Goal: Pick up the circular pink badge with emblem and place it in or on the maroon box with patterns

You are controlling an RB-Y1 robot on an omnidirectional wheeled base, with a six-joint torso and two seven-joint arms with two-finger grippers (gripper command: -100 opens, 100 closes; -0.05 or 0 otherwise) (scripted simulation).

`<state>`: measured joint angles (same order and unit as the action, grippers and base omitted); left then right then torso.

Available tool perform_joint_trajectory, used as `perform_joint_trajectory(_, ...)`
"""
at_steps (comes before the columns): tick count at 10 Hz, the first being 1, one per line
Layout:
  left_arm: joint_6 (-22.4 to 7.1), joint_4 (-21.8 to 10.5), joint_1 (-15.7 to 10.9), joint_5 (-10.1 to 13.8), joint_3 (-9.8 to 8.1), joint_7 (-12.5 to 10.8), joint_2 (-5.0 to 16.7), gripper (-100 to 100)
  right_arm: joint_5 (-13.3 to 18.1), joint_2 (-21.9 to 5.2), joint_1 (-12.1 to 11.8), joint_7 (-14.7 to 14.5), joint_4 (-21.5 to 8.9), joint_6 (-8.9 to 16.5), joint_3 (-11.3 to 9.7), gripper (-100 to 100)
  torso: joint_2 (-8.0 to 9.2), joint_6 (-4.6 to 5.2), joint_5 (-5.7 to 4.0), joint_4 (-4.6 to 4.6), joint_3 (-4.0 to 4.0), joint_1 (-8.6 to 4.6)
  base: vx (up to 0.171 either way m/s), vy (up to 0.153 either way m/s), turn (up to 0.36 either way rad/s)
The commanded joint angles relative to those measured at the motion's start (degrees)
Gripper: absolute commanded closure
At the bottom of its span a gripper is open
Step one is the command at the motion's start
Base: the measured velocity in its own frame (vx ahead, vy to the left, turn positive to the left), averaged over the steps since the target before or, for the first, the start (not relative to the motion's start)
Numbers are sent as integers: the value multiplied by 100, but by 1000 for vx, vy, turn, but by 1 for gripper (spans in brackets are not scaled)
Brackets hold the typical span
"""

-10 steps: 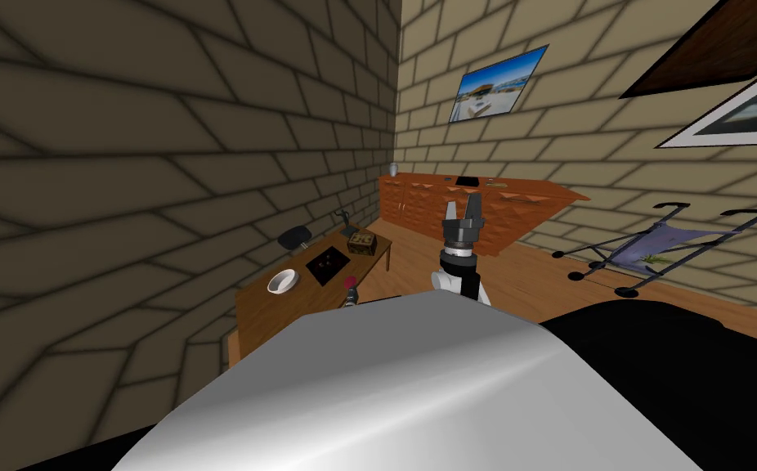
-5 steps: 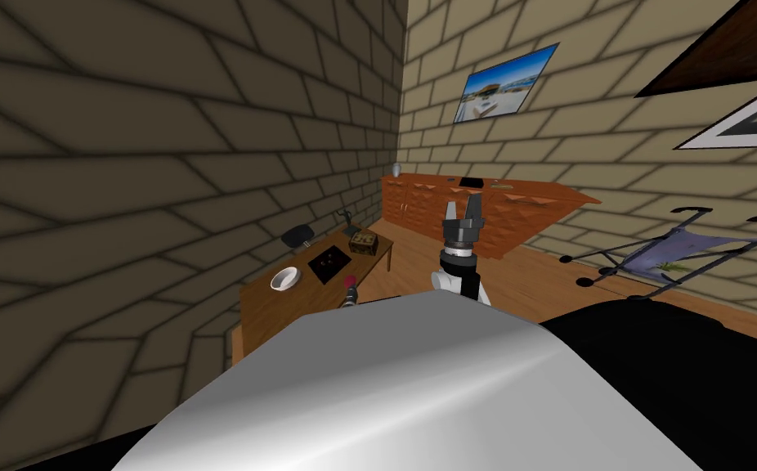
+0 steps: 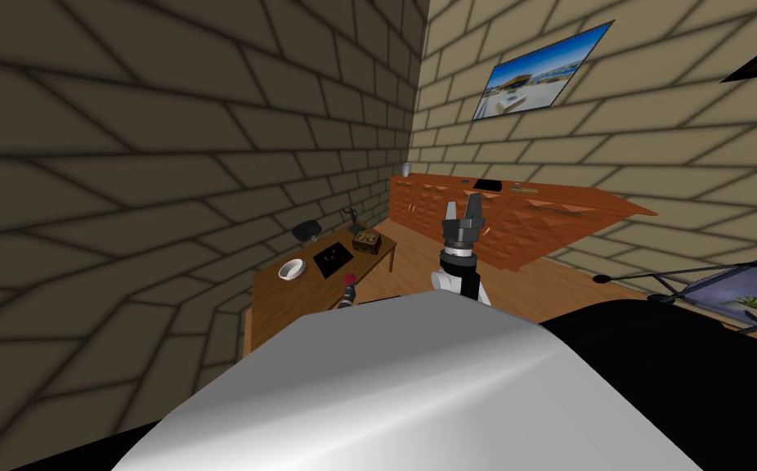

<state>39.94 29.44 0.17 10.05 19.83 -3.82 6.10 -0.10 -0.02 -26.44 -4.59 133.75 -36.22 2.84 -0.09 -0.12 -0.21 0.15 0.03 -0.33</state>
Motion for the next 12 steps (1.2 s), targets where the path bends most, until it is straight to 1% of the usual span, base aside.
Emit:
perform_joint_trajectory(1,-56,64,-24,-100,148,-213,152,100,0,0,0,0,0,0,0,0,0,0,0,0,0,0,3,-74,195)
perform_joint_trajectory(3,-102,114,-64,-220,328,-463,338,100,0,0,0,0,0,0,0,0,-3,2,0,-1,-2,-2,-7,-82,163)
perform_joint_trajectory(4,-94,123,-41,-182,271,-370,286,100,0,0,0,0,0,0,0,0,-3,0,-1,-1,-2,-4,-2,-41,44)
perform_joint_trajectory(5,-104,128,-38,-188,280,-399,298,0,0,0,1,0,0,0,0,0,-4,5,2,0,-2,8,-1,-8,-7)
perform_joint_trajectory(6,-87,162,-248,-314,300,-368,280,100,0,-1,0,0,0,0,0,0,-5,4,5,0,-3,19,-101,43,33)
perform_joint_trajectory(7,-89,168,-311,-352,304,-359,268,100,0,-1,1,0,0,0,1,0,20,6,6,9,13,36,-155,74,-8)
perform_joint_trajectory(8,-106,179,-456,-438,308,-340,236,100,0,-1,2,0,-1,1,1,0,44,3,9,8,24,48,-173,86,-6)
perform_joint_trajectory(9,-106,222,-456,-438,308,-340,236,100,0,-1,2,0,-1,1,1,0,61,1,10,12,34,56,-123,67,2)
perform_joint_trajectory(10,-106,192,-456,-438,308,-340,236,100,0,-1,2,0,-1,1,1,0,49,2,9,11,29,51,-47,24,-1)
perform_joint_trajectory(11,-147,190,-626,-528,304,-318,200,100,0,-1,1,0,-1,1,0,0,24,2,6,7,15,38,-77,23,11)
perform_joint_trajectory(12,-180,197,-720,-573,297,-306,182,100,0,-1,1,0,-1,0,0,0,23,7,6,9,15,33,-107,42,-15)
